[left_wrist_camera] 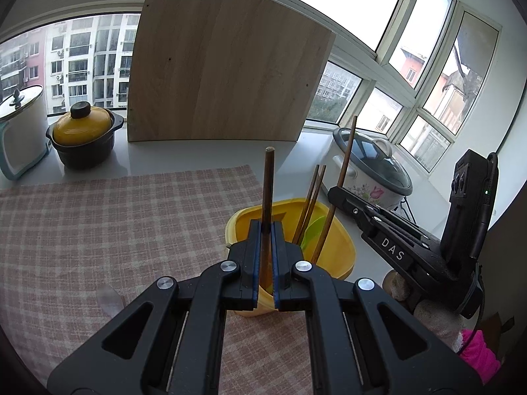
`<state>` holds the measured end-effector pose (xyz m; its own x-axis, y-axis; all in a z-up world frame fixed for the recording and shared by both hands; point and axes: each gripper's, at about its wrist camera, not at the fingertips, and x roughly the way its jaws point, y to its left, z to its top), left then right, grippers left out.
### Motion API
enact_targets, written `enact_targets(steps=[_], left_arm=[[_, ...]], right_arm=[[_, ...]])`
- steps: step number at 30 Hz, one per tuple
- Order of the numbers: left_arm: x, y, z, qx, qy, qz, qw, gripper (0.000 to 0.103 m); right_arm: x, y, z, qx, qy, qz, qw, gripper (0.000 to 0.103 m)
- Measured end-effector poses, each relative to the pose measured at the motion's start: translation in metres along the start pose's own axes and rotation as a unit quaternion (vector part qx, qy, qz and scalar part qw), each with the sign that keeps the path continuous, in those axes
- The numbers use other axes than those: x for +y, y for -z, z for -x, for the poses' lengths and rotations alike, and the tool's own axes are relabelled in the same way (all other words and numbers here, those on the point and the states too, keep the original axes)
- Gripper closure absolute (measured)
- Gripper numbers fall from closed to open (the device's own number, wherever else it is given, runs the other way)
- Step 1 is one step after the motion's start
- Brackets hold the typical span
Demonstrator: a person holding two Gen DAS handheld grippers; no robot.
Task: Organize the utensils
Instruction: 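Lower both chopsticks into the yellow container and open both tools, then move both tools back to the remaining fork, spoon and chopstick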
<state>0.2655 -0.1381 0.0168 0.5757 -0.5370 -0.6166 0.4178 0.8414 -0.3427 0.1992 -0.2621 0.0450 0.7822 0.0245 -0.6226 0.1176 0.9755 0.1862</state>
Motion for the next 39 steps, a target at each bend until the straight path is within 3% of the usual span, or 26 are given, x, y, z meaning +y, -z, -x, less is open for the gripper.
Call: enact_targets(steps=[11,15,18,24,26,28,31,39], left_arm=[[-0.007,0.009,0.003,0.01,0.0,-0.018,0.9998,0.1],[-0.008,0.012,0.007,0.012,0.0,-0.019,0.9997,0.099],[-0.007,0.015,0.012,0.009,-0.001,-0.019,0.9998,0.099],[-0.002,0.021,0.023,0.008,0.001,-0.016,0.9998,0.097],[0.001,0.023,0.028,0.006,0.002,-0.014,0.9999,0.079],[0.005,0.025,0.033,0.0,0.005,-0.008,1.0,0.07],[0.012,0.028,0.041,-0.003,0.008,-0.002,1.0,0.07],[0.037,0.04,0.065,-0.009,0.013,0.002,0.9999,0.07]], right_arm=[[-0.006,0.009,0.008,0.015,0.006,0.005,1.0,0.097],[-0.008,0.011,0.015,0.013,0.009,0.001,1.0,0.078],[-0.009,0.011,0.021,0.011,0.013,0.001,1.0,0.077],[-0.011,0.014,0.034,0.001,0.022,-0.002,1.0,0.051],[-0.009,0.016,0.038,-0.001,0.027,0.003,1.0,0.045],[-0.008,0.017,0.042,-0.004,0.026,0.005,1.0,0.036],[-0.006,0.019,0.05,-0.011,0.022,0.001,1.0,0.023],[0.004,0.026,0.063,-0.007,0.007,0.01,1.0,0.014]])
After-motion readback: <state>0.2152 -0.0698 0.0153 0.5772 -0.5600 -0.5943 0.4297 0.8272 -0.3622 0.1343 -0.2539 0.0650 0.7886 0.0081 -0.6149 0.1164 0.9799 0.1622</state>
